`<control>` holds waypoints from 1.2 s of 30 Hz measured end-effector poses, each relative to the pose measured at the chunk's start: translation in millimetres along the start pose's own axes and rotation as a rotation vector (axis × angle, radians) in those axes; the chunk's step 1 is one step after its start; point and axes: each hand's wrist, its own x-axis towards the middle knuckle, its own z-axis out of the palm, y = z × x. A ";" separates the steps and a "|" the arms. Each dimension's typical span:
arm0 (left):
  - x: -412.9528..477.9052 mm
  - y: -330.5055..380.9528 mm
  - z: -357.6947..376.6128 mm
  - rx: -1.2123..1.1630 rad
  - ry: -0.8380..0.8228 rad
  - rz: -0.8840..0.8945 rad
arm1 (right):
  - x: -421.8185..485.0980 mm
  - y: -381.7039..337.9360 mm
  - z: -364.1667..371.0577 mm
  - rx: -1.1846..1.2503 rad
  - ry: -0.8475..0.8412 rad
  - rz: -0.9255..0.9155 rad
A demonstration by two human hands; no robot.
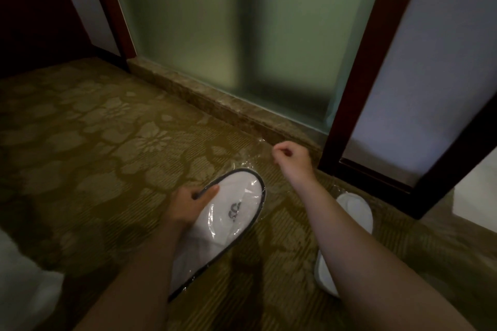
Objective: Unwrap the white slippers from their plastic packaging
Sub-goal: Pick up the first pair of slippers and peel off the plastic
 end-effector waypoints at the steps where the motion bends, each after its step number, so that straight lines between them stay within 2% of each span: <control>1: 0.7 -1.0 -0.5 0.006 -0.003 -0.002 | -2.5 0.8 3.4 -0.025 -0.089 0.010; 5: -0.5 -6.4 -5.2 0.055 -0.013 0.028 | -5.9 4.0 10.1 -0.086 -0.294 0.127; 8: -1.6 -4.7 -7.8 0.094 -0.058 0.057 | -6.4 6.3 9.7 -0.119 -0.370 0.208; 11: -2.6 1.7 -6.2 0.128 -0.087 0.094 | -7.8 11.5 9.5 -0.161 -0.399 0.206; 17: -1.0 4.6 -2.0 0.150 -0.111 0.071 | -5.8 13.9 8.6 -0.037 -0.269 0.085; 23: 0.2 5.3 -1.3 0.124 -0.102 0.012 | -5.2 9.8 5.0 0.001 -0.253 0.035; 30: 1.9 10.4 -5.0 0.241 0.010 0.067 | -4.2 1.6 -3.1 0.018 -0.301 -0.024; 36: -1.2 2.7 -5.5 0.102 -0.046 0.013 | -0.9 7.1 -14.1 0.158 -0.205 0.097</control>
